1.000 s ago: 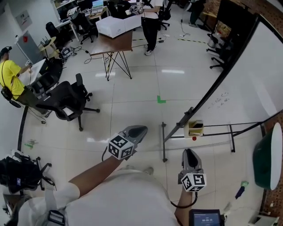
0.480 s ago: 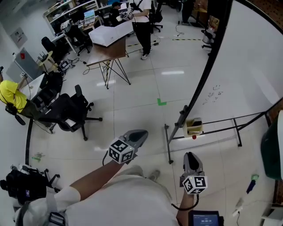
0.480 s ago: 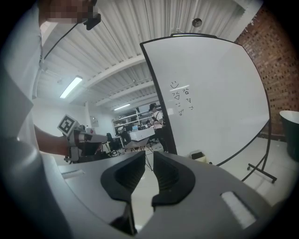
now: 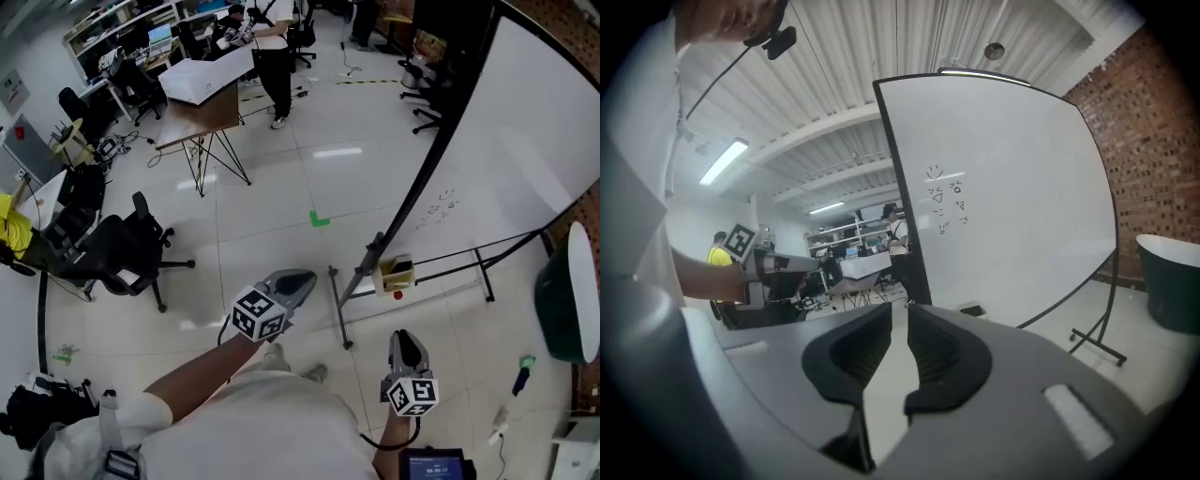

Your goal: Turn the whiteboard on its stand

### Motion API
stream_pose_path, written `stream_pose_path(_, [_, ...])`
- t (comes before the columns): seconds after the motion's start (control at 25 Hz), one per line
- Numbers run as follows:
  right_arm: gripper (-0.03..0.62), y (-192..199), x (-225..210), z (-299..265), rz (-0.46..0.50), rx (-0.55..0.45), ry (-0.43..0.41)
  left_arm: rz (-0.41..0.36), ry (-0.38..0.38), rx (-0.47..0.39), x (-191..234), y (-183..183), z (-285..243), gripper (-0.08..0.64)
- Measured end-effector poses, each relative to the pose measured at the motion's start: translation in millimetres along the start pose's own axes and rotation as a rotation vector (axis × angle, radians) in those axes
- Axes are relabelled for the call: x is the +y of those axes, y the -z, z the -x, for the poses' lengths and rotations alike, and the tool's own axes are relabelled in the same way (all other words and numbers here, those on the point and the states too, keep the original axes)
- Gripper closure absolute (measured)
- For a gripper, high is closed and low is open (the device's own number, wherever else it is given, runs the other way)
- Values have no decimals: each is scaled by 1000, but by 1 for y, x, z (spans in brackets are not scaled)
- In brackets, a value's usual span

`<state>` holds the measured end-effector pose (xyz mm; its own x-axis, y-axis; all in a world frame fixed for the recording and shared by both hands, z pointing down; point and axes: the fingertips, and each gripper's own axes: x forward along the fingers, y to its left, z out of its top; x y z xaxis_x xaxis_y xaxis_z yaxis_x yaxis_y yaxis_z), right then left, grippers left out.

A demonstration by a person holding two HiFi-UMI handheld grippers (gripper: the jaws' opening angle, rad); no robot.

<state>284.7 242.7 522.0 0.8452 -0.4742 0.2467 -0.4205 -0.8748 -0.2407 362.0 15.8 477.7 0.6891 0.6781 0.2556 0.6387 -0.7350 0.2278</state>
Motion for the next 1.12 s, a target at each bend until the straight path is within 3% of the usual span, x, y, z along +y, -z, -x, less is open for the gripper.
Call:
stream_pose_path(0.6, [537,-38,14,-7,-7,-52,191,-135,292,-38,-2,-69,-68,499])
stream_pose_path(0.92, [537,-34,28,0,-20,-71,270,-204,404,-30,-15,-85,-103,451])
stream_pose_path(1.12, [537,-38,36,-1,-6,-79,284,-297,443,-8,-29,-88,-129,403])
